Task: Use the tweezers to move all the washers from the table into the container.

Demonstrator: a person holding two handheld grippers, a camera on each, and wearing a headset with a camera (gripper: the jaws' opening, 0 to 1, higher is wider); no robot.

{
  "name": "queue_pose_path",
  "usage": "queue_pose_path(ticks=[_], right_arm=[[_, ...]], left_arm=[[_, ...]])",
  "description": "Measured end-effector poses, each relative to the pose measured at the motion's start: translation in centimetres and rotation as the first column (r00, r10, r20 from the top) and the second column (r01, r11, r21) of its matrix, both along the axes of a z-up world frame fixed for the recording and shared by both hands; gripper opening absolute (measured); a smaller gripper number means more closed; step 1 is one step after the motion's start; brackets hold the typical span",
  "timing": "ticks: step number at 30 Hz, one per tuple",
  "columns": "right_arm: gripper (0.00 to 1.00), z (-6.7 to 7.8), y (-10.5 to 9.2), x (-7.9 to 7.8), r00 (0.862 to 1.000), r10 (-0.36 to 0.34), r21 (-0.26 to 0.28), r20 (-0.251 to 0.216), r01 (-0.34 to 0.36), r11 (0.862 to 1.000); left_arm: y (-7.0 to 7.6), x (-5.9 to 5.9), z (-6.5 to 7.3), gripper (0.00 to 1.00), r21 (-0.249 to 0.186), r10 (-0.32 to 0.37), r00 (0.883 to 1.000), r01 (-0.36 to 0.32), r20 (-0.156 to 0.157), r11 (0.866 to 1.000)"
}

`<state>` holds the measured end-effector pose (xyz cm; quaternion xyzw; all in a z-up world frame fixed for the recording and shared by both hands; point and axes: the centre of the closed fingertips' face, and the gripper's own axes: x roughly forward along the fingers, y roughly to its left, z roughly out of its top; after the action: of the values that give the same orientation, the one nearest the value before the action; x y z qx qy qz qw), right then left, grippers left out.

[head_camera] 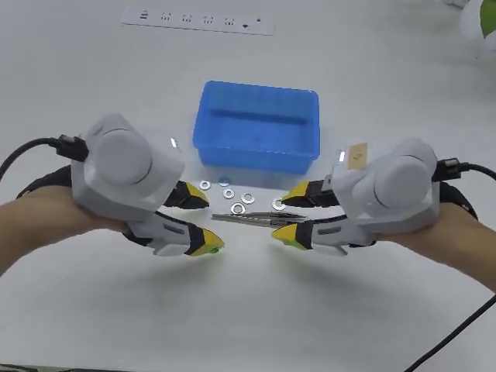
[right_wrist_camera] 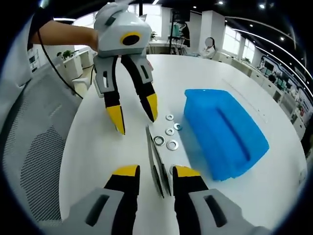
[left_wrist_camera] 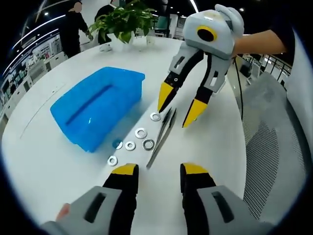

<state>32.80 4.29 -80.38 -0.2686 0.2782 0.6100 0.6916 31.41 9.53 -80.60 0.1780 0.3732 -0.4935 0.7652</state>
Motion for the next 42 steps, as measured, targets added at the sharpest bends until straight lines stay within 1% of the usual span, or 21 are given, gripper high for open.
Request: queue_pose_path(ticks=[2, 5, 7, 12, 13, 17, 18, 22, 25, 28, 30, 32, 34, 36, 39, 40, 42], right_arm=[[0.26, -0.3, 0.3, -0.3, 1.000, 0.028, -0.011, -0.003, -0.028, 1.000], [0.24, -0.7, 0.3, -0.5, 0.998, 0.059, -0.032, 0.002, -0.059, 0.998], [0.22, -0.8, 0.3, -0.6, 0.998, 0.067, -0.041, 0.003, -0.067, 0.997], [0.19, -1.3, 0.2, -0.5, 0.996, 0.088, -0.076, 0.014, -0.087, 0.993], [0.18, -1.1, 0.6, -0.5, 0.995, 0.099, -0.053, 0.016, -0.098, 0.994], [0.12, -0.8, 0.4, -0.6, 0.994, 0.112, -0.077, 0.007, -0.111, 0.991], [0.12, -0.9, 0.5, -0.6, 0.992, 0.122, -0.084, 0.016, -0.120, 0.989], [0.11, -1.1, 0.4, -0.7, 0.990, 0.140, -0.106, 0.012, -0.138, 0.985], [0.11, -1.1, 0.3, -0.8, 0.988, 0.154, -0.119, 0.009, -0.152, 0.981], [0.12, -1.2, 0.4, -0.9, 0.986, 0.169, -0.129, 0.009, -0.166, 0.978], [0.12, -1.2, 0.3, -0.9, 0.984, 0.178, -0.134, 0.007, -0.175, 0.975], [0.12, -1.3, 0.3, -0.9, 0.983, 0.184, -0.142, 0.002, -0.182, 0.973], [0.12, -1.3, 0.3, -0.9, 0.982, 0.187, -0.151, -0.004, -0.185, 0.971], [0.12, -1.4, 0.3, -0.9, 0.981, 0.196, -0.168, -0.001, -0.193, 0.967], [0.08, -1.5, 0.4, -0.5, 0.981, 0.196, -0.190, 0.007, -0.191, 0.963], [0.08, -1.5, 0.4, -0.6, 0.976, 0.217, -0.209, 0.013, -0.210, 0.955], [0.07, -1.5, 0.4, -0.7, 0.967, 0.253, -0.233, 0.041, -0.237, 0.943]], left_arm=[[0.0, 0.0, -0.1, 0.37, 0.000, -0.005, 1.000, 0.005, -0.001, 1.000], [0.0, 0.1, -0.3, 0.33, 0.010, -0.012, 1.000, 0.012, -0.007, 1.000], [-0.1, 0.2, -0.5, 0.30, 0.013, -0.015, 1.000, 0.015, -0.009, 1.000], [-0.5, 0.6, -0.5, 0.28, 0.014, -0.039, 0.999, 0.039, -0.007, 0.999], [-0.5, 0.7, -0.5, 0.28, 0.018, -0.043, 0.999, 0.043, -0.004, 0.999], [-0.9, 0.7, -0.6, 0.23, 0.040, -0.092, 0.996, 0.092, -0.001, 0.995], [-1.0, 0.6, -0.6, 0.21, 0.042, -0.104, 0.995, 0.104, -0.002, 0.994], [-1.2, 0.4, -0.7, 0.18, 0.046, -0.118, 0.993, 0.118, -0.007, 0.992], [-1.4, 0.3, -0.8, 0.15, 0.055, -0.131, 0.991, 0.131, -0.002, 0.990], [-1.7, 0.2, -0.8, 0.11, 0.058, -0.134, 0.991, 0.135, -0.008, 0.989], [-1.7, 0.3, -0.9, 0.07, 0.069, -0.139, 0.990, 0.138, 0.002, 0.988], [-1.7, 0.3, -0.9, 0.07, 0.074, -0.145, 0.989, 0.145, -0.003, 0.987], [-1.7, 0.3, -0.9, 0.07, 0.084, -0.165, 0.986, 0.164, 0.001, 0.983], [-1.8, 0.3, -0.9, 0.07, 0.083, -0.174, 0.985, 0.173, 0.000, 0.981], [-1.8, 0.3, -0.9, 0.06, 0.084, -0.176, 0.984, 0.175, 0.001, 0.981], [-1.7, 0.3, -0.9, 0.06, 0.084, -0.175, 0.985, 0.174, 0.002, 0.981], [-1.7, 0.3, -0.9, 0.06, 0.082, -0.169, 0.986, 0.168, 0.003, 0.982]])
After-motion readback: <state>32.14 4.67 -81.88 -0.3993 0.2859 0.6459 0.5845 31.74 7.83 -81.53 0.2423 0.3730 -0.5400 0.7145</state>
